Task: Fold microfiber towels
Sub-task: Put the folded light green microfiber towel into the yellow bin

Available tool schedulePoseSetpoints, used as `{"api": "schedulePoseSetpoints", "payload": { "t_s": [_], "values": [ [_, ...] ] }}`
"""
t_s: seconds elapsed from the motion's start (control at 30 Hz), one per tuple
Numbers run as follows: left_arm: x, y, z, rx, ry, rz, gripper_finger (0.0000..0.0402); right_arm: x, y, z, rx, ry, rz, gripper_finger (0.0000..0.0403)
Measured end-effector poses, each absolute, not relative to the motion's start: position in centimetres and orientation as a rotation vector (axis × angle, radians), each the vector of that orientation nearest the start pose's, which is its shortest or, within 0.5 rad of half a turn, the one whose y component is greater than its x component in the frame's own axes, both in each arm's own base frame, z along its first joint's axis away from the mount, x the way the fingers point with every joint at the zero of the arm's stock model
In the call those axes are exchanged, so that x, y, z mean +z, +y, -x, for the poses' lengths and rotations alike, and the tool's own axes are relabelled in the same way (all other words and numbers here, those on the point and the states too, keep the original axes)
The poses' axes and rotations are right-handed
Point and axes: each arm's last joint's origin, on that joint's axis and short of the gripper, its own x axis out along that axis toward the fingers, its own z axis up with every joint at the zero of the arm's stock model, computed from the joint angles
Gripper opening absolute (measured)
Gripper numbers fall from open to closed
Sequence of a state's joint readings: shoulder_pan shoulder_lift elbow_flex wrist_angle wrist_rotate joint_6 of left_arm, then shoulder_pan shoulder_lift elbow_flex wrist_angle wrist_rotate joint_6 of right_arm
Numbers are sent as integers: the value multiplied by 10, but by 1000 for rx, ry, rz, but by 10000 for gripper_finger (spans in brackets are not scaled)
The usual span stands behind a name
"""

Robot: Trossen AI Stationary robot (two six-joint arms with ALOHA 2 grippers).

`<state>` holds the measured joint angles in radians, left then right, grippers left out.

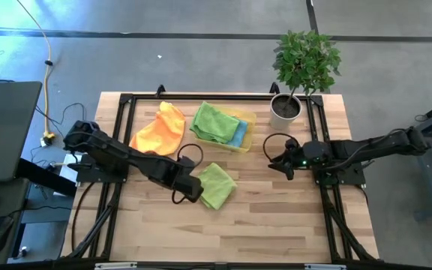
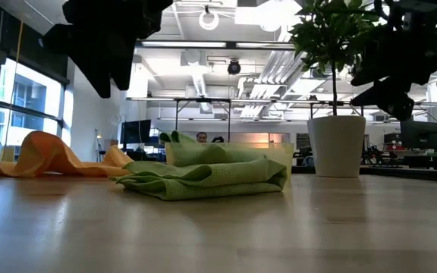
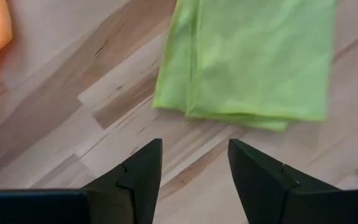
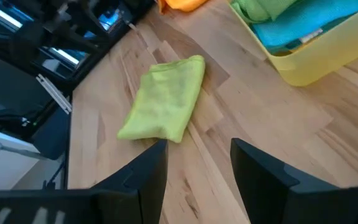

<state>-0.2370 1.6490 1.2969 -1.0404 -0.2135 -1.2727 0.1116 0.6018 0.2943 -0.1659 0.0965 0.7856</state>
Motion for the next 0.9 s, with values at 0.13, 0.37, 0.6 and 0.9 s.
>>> {"api": "schedulePoseSetpoints", "payload": {
  "t_s": [0.13, 0.37, 0.6, 0.9],
  "values": [
    [236, -66, -309, 789, 1140, 737, 175, 178, 13, -139, -164, 408, -754, 167],
    [229, -69, -322, 735, 1090, 766, 175, 162, 12, -136, -200, 396, -832, 167],
    [222, -71, -328, 729, 1088, 812, 175, 162, 13, -135, -154, 427, -885, 167],
    [215, -74, -335, 900, 970, 1075, 175, 159, 13, -134, -146, 464, -754, 167]
  ]
}}
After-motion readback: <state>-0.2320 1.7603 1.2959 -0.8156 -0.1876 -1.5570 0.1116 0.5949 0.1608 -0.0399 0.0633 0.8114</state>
